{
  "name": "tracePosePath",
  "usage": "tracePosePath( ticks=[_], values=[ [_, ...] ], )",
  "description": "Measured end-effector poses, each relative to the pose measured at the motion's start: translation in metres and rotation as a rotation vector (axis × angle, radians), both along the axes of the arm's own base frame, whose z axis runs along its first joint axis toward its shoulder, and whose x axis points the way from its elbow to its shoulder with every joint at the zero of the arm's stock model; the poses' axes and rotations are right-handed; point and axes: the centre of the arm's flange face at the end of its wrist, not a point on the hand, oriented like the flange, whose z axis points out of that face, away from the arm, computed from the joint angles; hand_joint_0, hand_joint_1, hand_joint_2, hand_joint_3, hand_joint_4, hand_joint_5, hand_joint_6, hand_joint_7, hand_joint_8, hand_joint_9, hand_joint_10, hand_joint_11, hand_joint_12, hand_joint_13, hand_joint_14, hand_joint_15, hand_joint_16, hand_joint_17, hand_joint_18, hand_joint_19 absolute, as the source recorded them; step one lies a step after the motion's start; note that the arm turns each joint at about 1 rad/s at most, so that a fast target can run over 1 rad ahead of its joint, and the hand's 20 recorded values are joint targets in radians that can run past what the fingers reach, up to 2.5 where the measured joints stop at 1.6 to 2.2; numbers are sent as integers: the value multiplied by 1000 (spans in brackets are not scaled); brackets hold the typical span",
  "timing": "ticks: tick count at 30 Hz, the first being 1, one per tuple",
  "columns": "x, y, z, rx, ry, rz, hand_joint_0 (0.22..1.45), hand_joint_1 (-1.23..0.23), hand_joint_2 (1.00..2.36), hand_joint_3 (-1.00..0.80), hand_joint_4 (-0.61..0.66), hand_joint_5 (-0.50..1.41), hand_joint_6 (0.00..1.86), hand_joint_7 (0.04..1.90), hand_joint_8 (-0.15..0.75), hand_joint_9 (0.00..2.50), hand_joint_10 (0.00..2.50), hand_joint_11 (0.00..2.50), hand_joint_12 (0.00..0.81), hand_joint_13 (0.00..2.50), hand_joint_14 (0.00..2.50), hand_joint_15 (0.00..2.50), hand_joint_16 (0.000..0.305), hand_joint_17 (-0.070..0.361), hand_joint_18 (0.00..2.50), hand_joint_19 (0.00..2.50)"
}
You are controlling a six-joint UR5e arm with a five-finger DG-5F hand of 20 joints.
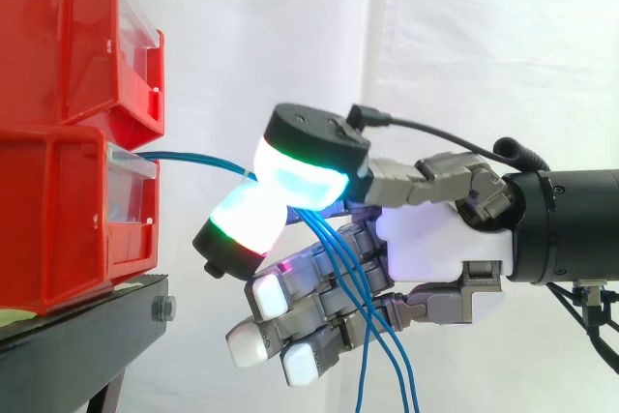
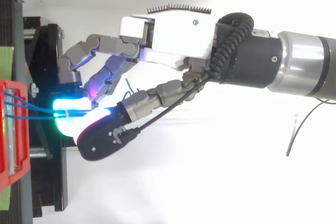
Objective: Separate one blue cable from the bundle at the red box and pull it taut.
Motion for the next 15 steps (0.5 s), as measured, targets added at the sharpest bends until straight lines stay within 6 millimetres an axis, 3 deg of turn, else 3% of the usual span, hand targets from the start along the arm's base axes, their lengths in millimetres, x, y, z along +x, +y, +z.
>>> tracePosePath(
  ticks=[9, 15],
  values=[
    [-1, 0, -1, 0, 7, 1, 536, -659, 1000, -500, 107, -163, 842, 1021, 305, 956, 22, 769, 374, 773, 15, 401, 48, 108, 786, 584],
    [-1, 0, -1, 0, 8, 1, 507, -552, 1000, -500, 120, -158, 835, 1010, 321, 991, 21, 766, 386, 794, 15, 401, 50, 113, 820, 592]
  ],
)
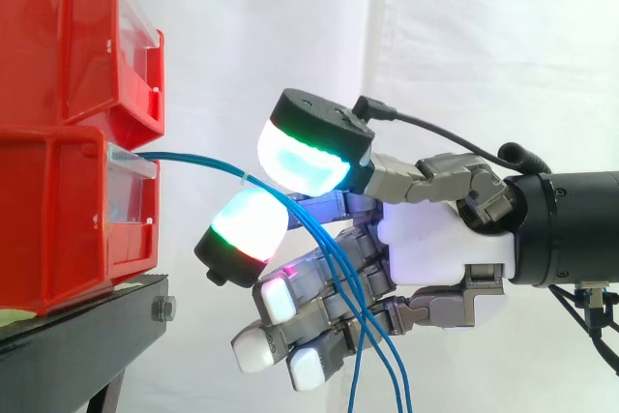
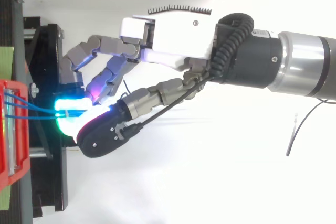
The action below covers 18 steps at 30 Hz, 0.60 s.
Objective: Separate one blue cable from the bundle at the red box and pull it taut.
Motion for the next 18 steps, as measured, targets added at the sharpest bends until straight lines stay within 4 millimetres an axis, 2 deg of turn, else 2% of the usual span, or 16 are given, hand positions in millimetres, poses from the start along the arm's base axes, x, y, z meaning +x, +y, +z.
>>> tracePosePath(
  ticks=[8, 11, 14, 18],
  values=[
    [0, 0, 0, 0, 0, 0, 516, -526, 1000, -500, 125, -157, 829, 1023, 321, 1000, 21, 764, 387, 798, 15, 404, 50, 112, 821, 603],
    [0, 0, 0, 0, 0, 0, 586, -543, 1000, -500, 107, -155, 824, 1048, 310, 993, 22, 764, 369, 787, 16, 404, 46, 105, 798, 614],
    [0, 0, 0, -1, 0, 0, 628, -587, 1000, -500, 91, -154, 827, 1067, 310, 993, 20, 773, 367, 785, 16, 411, 46, 104, 795, 615],
    [0, 0, 0, -1, 0, 0, 636, -699, 1010, -376, 87, -158, 838, 1086, 307, 958, 22, 776, 372, 775, 17, 416, 47, 105, 789, 624]
  ],
)
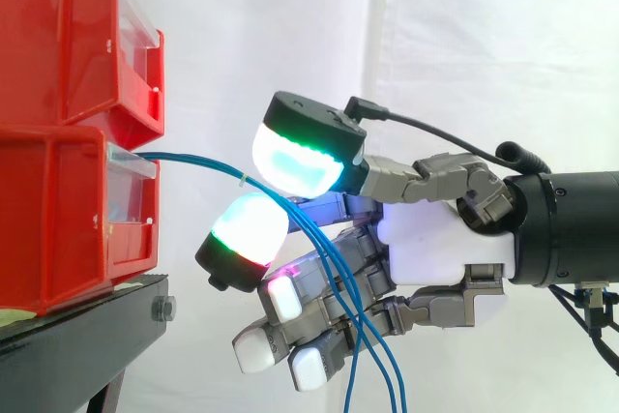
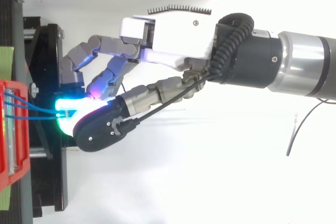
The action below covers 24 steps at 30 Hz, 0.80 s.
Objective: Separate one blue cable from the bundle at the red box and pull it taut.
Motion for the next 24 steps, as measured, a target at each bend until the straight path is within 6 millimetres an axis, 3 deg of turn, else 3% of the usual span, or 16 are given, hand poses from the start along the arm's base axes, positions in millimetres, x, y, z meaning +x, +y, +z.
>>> tracePosePath(
  ticks=[5, 11, 16, 21, 24],
  values=[
    [0, 0, 0, 0, 0, 0, 662, -803, 1011, -362, 64, -168, 849, 1079, 307, 922, 23, 785, 371, 749, 16, 412, 47, 106, 768, 616],
    [0, -1, 0, 0, 0, -1, 717, -864, 1000, -500, 66, -177, 863, 1055, 297, 909, 23, 778, 365, 749, 16, 398, 47, 105, 777, 581],
    [0, -3, 0, 1, 1, 2, 538, -679, 1000, -500, 116, -168, 851, 1031, 311, 961, 23, 771, 379, 778, 16, 408, 49, 110, 804, 608],
    [-1, -4, 0, 1, 2, 3, 525, -524, 1000, -500, 128, -160, 826, 1000, 321, 1000, 22, 759, 386, 795, 16, 396, 50, 113, 824, 623],
    [-1, -5, -1, 1, 4, 3, 611, -487, 1000, -500, 112, -153, 812, 1043, 310, 1009, 22, 771, 370, 787, 16, 413, 47, 105, 805, 638]
  ],
)
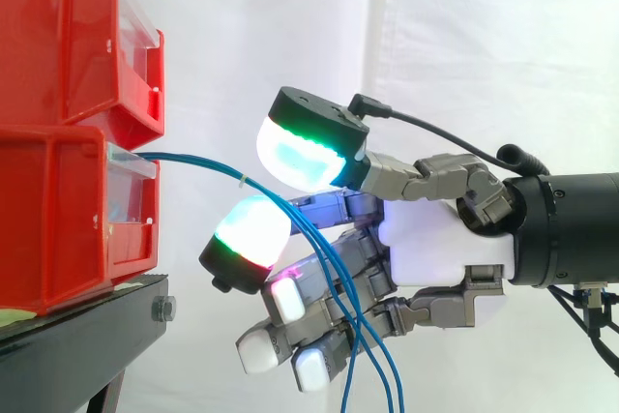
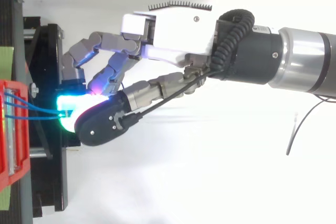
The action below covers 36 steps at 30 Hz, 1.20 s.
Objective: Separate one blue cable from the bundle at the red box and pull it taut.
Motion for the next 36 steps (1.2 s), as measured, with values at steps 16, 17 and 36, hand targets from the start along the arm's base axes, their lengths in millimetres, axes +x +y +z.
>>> tracePosePath(
  ticks=[16, 17, 36],
  values=[
    [-1, 0, -1, -1, 9, 0, 755, -902, 1018, -260, -73, -189, 897, 1366, 299, 930, 23, 787, 363, 755, 16, 401, 47, 106, 781, 585],
    [-1, 0, -1, -1, 9, 0, 763, -903, 1017, -284, -78, -190, 909, 1324, 300, 931, 21, 788, 361, 755, 17, 402, 47, 106, 781, 586],
    [-1, -2, -1, -2, 10, 4, 565, -899, 1000, -500, 53, -158, 884, 1144, 303, 994, 22, 783, 367, 792, 16, 409, 46, 104, 823, 608]
  ],
)
